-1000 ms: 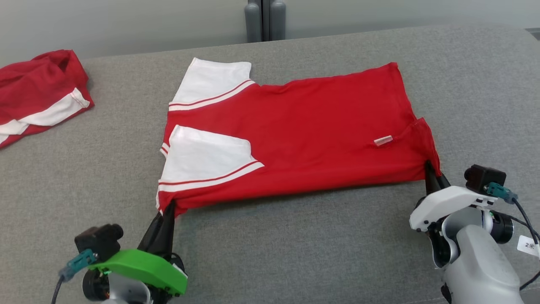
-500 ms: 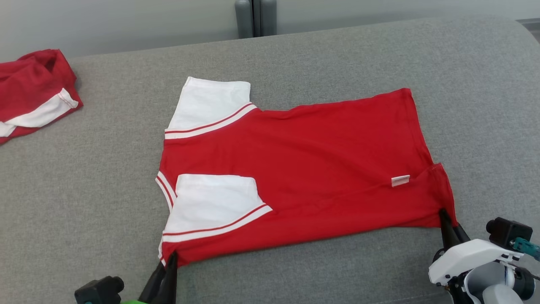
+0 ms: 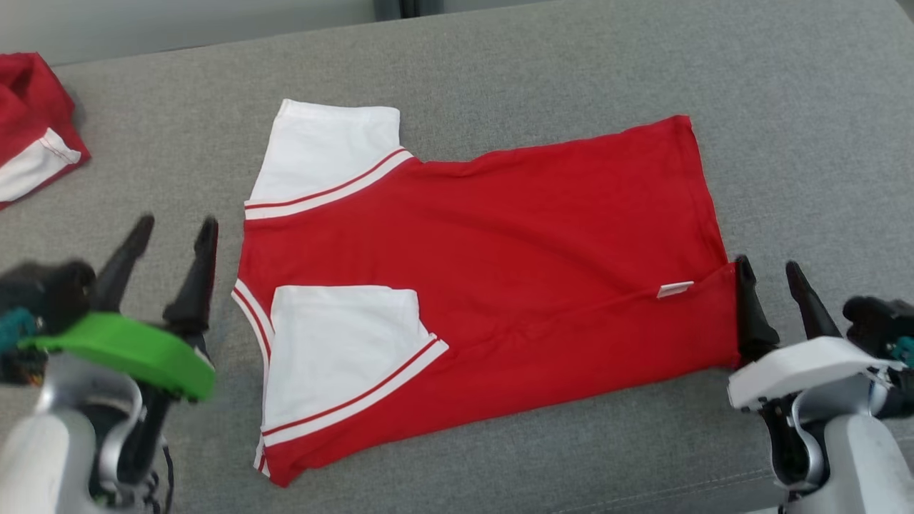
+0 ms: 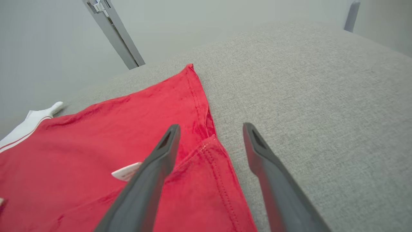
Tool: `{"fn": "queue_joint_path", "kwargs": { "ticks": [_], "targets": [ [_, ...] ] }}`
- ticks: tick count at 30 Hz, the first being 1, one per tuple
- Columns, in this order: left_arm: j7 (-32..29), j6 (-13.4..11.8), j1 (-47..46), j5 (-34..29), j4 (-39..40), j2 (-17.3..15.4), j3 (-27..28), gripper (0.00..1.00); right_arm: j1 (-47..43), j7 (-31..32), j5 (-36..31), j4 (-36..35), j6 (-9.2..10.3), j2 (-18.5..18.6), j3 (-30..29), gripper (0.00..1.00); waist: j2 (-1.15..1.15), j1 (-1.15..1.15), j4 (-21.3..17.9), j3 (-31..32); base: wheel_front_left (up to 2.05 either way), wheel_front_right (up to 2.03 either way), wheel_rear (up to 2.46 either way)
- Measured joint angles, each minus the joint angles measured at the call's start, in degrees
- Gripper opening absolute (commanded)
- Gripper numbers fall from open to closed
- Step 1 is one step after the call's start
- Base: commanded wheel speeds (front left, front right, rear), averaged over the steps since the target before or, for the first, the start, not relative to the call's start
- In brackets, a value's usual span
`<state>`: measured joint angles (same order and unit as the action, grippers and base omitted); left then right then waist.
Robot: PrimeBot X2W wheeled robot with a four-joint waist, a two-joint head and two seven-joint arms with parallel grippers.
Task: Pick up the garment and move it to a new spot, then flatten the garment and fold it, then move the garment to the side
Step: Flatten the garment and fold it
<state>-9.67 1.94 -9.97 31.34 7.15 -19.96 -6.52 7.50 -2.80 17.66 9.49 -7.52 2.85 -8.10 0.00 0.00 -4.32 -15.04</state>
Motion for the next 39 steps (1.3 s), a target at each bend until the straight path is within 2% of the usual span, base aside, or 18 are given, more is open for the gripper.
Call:
{"fn": "queue_joint_path", "kwargs": {
  "ticks": [6,14,18,24,32,33,34,36,37,39],
  "targets": [
    [-11.0,3.2,-20.1,-1.9,-7.5,-5.1,-4.5,1.00,7.7,1.7,-1.6,-2.5,-0.01,0.0,5.4,1.00,0.00,0.00,-1.1,-4.3,0.00,0.00,0.00],
    [-22.6,4.7,-39.9,-0.3,-22.5,-5.8,-9.0,1.00,17.1,1.7,-3.6,-1.8,-0.01,0.0,11.4,1.00,0.00,0.01,-2.9,-11.8,0.00,0.00,0.00],
    [-26.3,5.1,-44.0,-0.3,-28.0,-6.5,-11.6,1.00,20.2,1.2,-4.0,-0.7,-0.01,0.0,13.1,1.00,0.00,0.01,-4.3,-15.1,0.00,0.00,0.00],
    [-29.2,5.2,-47.5,1.0,-33.2,-7.6,-11.6,1.00,23.3,0.4,-4.3,0.3,-0.01,0.0,15.0,1.00,0.00,0.01,-7.6,-18.2,0.00,0.00,0.00],
    [-30.7,5.1,-49.2,2.3,-35.2,-9.2,-10.6,1.00,24.8,0.5,-5.6,0.6,-0.01,0.0,15.2,1.00,0.00,0.01,-11.2,-20.6,0.00,0.00,0.00],
    [-30.9,5.1,-49.2,2.7,-35.2,-9.2,-10.5,0.84,25.1,0.8,-6.0,0.6,-0.01,0.0,15.2,1.00,0.00,0.00,-11.5,-20.8,0.00,0.00,0.00],
    [-31.0,5.1,-49.4,3.3,-35.2,-9.1,-10.6,0.47,25.6,1.2,-6.5,0.7,-0.01,0.0,15.3,1.00,0.00,0.01,-11.7,-20.9,0.00,0.00,0.00],
    [-31.0,5.1,-49.5,3.8,-34.9,-8.8,-11.0,0.09,26.9,2.0,-7.4,1.4,-0.01,0.1,15.4,1.00,0.00,0.01,-11.7,-21.0,0.00,0.00,0.00],
    [-31.0,5.1,-49.5,3.9,-34.8,-8.6,-11.4,0.00,27.8,2.5,-7.9,2.0,-0.01,0.3,15.5,1.00,0.00,0.01,-11.5,-21.0,0.00,0.00,0.00],
    [-31.0,5.1,-49.5,4.3,-34.2,-7.9,-12.3,0.00,29.8,3.6,-8.7,3.5,-0.01,1.1,15.4,1.00,0.00,0.01,-11.2,-20.8,0.00,0.00,0.00]
  ]
}}
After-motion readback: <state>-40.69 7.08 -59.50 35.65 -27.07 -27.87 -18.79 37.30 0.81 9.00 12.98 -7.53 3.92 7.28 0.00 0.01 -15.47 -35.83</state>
